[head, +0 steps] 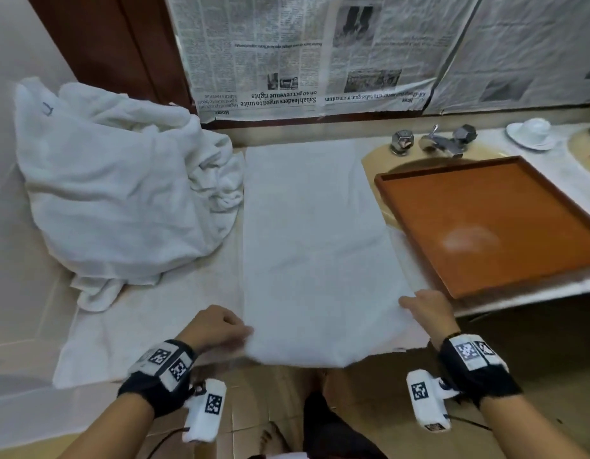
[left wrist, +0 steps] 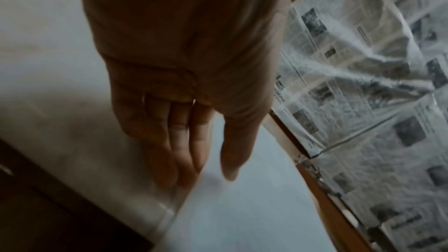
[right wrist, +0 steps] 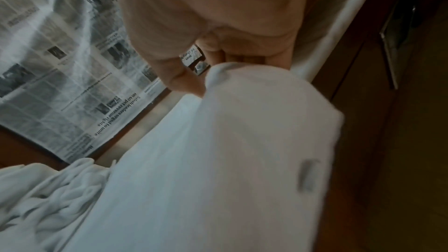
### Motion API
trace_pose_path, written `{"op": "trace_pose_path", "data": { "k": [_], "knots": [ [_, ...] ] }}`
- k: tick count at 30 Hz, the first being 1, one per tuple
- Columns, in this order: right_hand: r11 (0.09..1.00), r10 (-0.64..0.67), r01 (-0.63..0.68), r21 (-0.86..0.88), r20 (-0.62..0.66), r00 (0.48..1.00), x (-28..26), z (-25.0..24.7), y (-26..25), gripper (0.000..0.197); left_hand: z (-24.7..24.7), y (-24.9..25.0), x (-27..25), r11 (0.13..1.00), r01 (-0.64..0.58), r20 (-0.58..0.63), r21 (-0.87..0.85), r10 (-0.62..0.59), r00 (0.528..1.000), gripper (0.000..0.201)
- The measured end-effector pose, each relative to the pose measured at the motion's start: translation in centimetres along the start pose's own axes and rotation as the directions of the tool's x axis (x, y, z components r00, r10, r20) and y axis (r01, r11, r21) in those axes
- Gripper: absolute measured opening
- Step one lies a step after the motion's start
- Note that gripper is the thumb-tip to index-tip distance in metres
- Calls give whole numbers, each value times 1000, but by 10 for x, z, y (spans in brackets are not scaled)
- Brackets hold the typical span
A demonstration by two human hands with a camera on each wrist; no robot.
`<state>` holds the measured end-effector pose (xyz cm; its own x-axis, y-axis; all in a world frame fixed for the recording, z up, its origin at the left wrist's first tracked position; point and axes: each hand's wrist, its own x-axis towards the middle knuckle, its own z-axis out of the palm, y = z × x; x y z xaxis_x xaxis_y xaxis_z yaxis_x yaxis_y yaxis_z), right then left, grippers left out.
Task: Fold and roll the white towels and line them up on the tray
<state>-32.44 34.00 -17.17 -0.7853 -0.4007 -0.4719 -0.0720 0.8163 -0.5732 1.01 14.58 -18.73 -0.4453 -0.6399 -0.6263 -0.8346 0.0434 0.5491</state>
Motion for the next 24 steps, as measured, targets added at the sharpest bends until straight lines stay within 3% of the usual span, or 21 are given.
{"op": "trace_pose_path", "data": {
  "k": [3, 5, 8, 11, 16, 18, 20, 22, 24],
  "knots": [
    [998, 46, -44, -55, 26, 999, 10, 8, -4, 47, -5, 14, 9, 997, -8, -147, -77, -4, 989, 25],
    [999, 35, -35, -7, 15, 999, 16, 13, -13, 44, -7, 29, 17, 994, 1, -182, -112, -21, 983, 32],
    [998, 50, -49, -28, 31, 998, 19, 12, -22, 45, -7, 39, 26, 1000, 18, -156, -21, -21, 988, 36],
    [984, 79, -80, -160, -15, 997, 21, 0, -22, 22, -9, 31, 29, 999, 35, -124, 4, -34, 992, 27],
    [925, 73, -61, -375, 19, 997, 19, -3, -20, 46, -3, 18, 26, 999, 33, -168, -36, -38, 985, 16],
    [898, 18, -19, -439, -7, 1000, 19, 1, -32, 48, 0, 22, 28, 998, 23, -267, -51, -35, 963, 16],
    [882, -113, 86, -463, -30, 993, 26, 9, -46, 51, 5, 32, 35, 999, -37, -394, -32, 21, 919, 37],
    [839, -274, 253, -481, 28, 961, 37, 24, -60, 59, 12, 48, 47, 990, -131, -474, 56, 142, 869, 53],
    [761, -402, 414, -500, 137, 905, 49, 42, -76, 65, 18, 64, 65, 972, -163, -457, 171, 225, 861, 59]
  ]
}}
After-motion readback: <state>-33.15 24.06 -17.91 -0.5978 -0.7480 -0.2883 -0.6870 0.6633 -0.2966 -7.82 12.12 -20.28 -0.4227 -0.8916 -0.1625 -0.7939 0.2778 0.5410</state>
